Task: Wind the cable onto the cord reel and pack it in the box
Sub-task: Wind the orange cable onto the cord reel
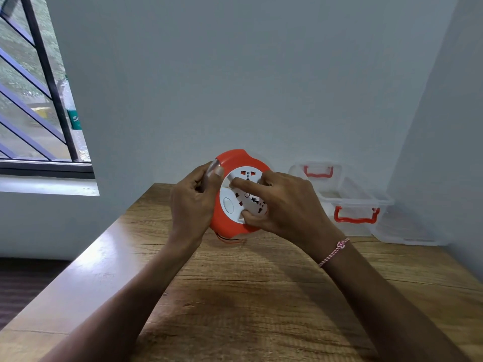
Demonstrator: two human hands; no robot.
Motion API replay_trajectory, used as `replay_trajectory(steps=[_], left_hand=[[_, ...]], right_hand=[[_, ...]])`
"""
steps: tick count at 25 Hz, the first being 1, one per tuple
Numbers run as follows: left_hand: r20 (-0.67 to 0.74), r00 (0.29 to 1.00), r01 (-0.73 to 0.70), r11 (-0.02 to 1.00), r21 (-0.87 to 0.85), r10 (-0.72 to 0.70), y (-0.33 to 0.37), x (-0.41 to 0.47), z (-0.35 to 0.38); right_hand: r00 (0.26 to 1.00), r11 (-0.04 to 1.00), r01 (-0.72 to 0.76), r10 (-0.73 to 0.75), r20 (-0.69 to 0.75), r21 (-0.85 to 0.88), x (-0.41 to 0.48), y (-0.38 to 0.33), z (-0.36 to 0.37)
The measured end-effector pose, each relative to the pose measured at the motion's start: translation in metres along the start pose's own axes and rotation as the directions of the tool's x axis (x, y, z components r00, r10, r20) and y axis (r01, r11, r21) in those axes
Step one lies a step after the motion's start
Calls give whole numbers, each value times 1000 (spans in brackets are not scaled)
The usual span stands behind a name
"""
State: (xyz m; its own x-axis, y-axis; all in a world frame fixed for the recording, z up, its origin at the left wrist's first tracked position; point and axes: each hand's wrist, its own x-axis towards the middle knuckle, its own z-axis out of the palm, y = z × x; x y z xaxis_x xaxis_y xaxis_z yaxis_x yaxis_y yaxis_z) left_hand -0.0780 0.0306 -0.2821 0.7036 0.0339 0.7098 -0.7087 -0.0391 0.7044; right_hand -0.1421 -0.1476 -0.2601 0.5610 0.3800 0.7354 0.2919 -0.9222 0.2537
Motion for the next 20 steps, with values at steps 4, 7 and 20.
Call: replay_trajectory(steps=[4,7,20], left_hand=[[-9,1000,3,1000,4,-3,2,-1,-1],[-49,999,16,1000,-13,-17,2,-2,3],[-85,994,59,996,-66,-64,4,-4,6]], right_hand=[[995,991,-102,101,20,83,-2,-7,6],[975,961,-215,221,-16,175,2,-12,6],[955,941,-284,295,-34,184,5,3,2]])
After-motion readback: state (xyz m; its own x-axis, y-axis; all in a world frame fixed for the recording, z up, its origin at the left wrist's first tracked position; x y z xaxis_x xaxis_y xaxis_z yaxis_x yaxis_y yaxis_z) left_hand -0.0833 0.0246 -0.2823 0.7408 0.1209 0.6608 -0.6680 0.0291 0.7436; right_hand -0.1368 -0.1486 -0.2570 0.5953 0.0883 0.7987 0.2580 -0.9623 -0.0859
